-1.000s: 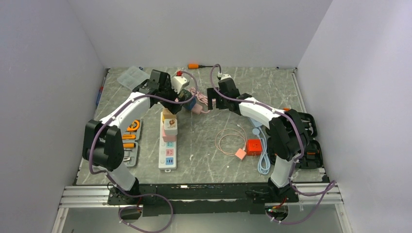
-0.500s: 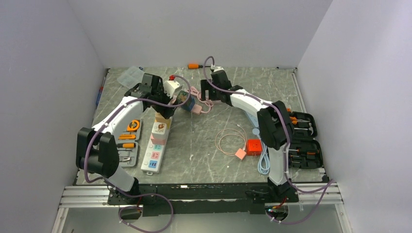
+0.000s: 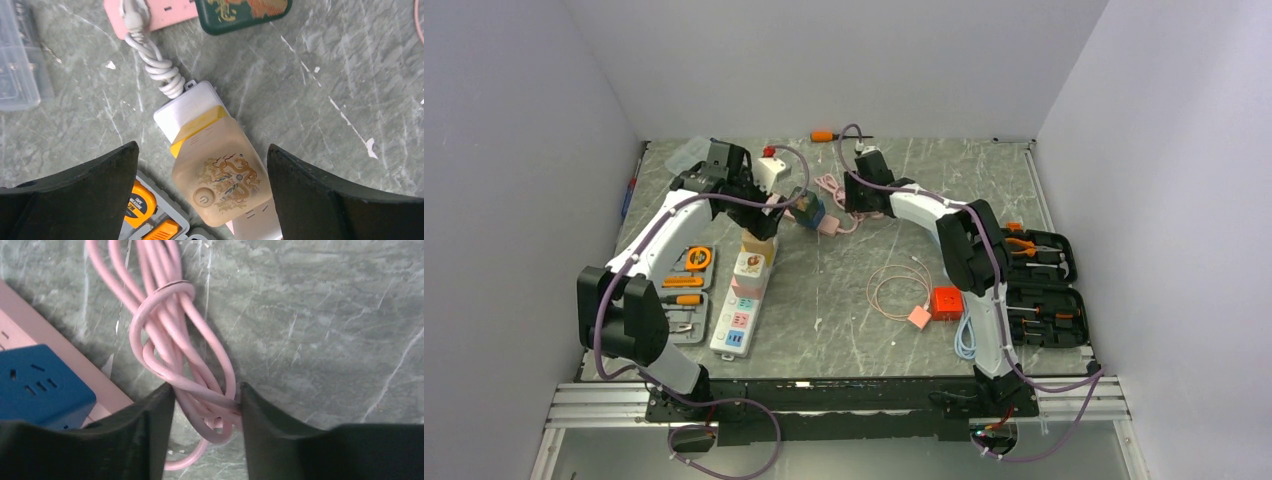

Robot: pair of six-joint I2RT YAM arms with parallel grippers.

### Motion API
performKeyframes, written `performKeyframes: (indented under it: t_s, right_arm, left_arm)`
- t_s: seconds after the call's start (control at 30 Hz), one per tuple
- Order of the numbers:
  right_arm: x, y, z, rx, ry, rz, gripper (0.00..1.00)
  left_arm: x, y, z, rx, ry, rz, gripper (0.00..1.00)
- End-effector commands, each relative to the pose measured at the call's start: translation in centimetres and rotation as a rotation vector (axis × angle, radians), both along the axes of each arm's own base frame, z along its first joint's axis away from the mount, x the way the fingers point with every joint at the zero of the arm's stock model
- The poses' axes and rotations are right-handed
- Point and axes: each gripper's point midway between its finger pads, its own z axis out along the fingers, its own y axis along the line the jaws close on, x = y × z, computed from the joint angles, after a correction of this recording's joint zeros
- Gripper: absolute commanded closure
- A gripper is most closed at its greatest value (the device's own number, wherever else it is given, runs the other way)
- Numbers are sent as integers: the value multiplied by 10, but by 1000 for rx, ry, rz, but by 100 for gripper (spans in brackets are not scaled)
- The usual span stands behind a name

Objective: Pull the plug off the socket
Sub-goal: Move the socket to the center of the board.

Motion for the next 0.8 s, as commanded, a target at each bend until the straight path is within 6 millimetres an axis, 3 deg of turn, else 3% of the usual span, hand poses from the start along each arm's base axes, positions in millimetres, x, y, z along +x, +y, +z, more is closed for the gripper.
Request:
performKeyframes:
  t_s: [0.0,0.07,0.13,0.43,0.5,0.57,0.67,0.77]
  right_arm:
    - [-34,-10,-9,19,72,5,58]
    - [-52,-18,-14,23,96,-3,72]
    - [-75,-22,-18,43,133,9,79]
    - [-176,-41,-22,32,213,44,87]
    - [-187,-48,-24,20,231,29,80]
    - [-188,-52,-17,10,219,21,59]
    - [-168,-52,8,5,141,2,45]
    - [-149,-44,36,58,81,6,39]
  left_arm:
    - [8,-4,44,-58,-66,32,1]
    - [12,-6,49,-64,-75,32,1]
    - [16,-6,50,-64,-80,33,0]
    - [30,-10,31,-47,-38,22,1]
    - [34,-12,29,-44,-33,11,1]
    - [40,-13,25,-38,-28,6,0]
    - [53,-14,19,-26,-26,4,1]
    - [66,-21,11,-25,-5,-14,1]
